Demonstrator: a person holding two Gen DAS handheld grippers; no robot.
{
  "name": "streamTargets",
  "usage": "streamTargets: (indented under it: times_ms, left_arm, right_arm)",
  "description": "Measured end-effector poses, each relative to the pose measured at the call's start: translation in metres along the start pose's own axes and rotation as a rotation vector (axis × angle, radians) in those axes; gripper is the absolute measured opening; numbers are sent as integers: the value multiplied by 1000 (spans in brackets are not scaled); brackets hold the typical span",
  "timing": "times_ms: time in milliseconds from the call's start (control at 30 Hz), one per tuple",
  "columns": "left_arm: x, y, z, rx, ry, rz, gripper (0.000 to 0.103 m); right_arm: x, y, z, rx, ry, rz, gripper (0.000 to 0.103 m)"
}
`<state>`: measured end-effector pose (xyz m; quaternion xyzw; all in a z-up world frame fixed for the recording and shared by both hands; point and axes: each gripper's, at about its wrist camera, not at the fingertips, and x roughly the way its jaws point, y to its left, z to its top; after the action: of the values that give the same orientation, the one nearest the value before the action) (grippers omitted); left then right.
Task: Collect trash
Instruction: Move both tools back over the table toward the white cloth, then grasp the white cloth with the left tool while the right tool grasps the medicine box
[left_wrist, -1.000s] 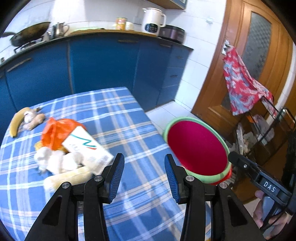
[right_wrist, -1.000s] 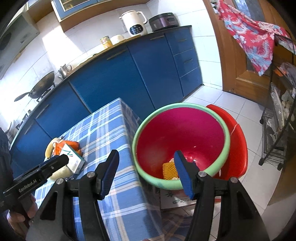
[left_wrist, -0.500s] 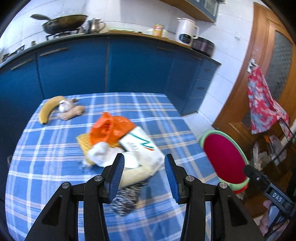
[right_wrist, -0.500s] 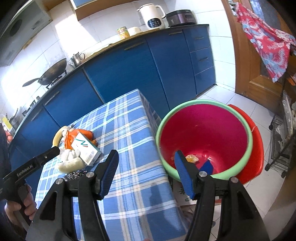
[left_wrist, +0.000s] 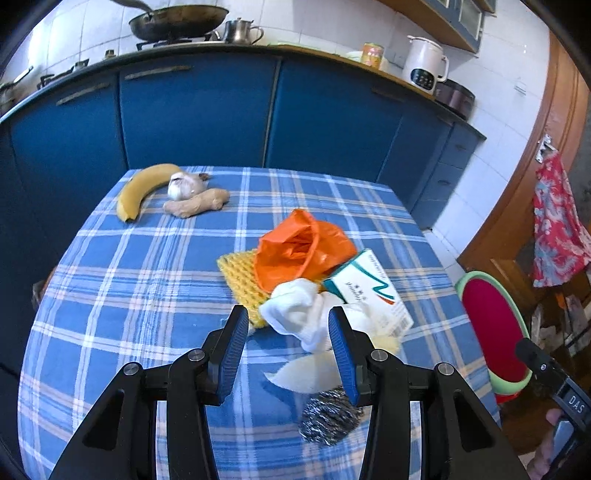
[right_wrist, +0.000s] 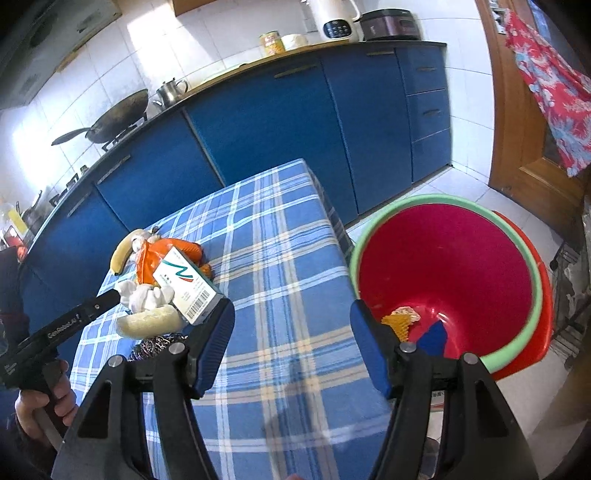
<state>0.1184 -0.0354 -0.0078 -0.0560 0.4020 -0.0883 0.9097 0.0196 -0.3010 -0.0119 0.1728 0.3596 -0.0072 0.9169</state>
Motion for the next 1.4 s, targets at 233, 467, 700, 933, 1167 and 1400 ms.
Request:
streamTargets:
  times_ms: [233,467,700,933,1167,1400]
  left_arm:
    - [15,5,1,-18,22,-22,46]
    - [27,12,2,-53,41,-75,35]
    - [36,17,-2,-84,67,-137,12]
    - [14,33,5,-118,-6,-138,10]
    - [-9,56,12,-145,-81,-72,10]
    - [-8,78,8,-186,-78,-29,10]
  right_arm:
    - [27,22,7,-55,49,24,67]
    - [52,37,14,-92,86,43,67]
    - [74,54,16,-137,126,71,67]
    - [91,73,15,-185,164,115,67]
    - [107,85,15,-205,202,144,68]
    - [121,97,11,-246,238,135,75]
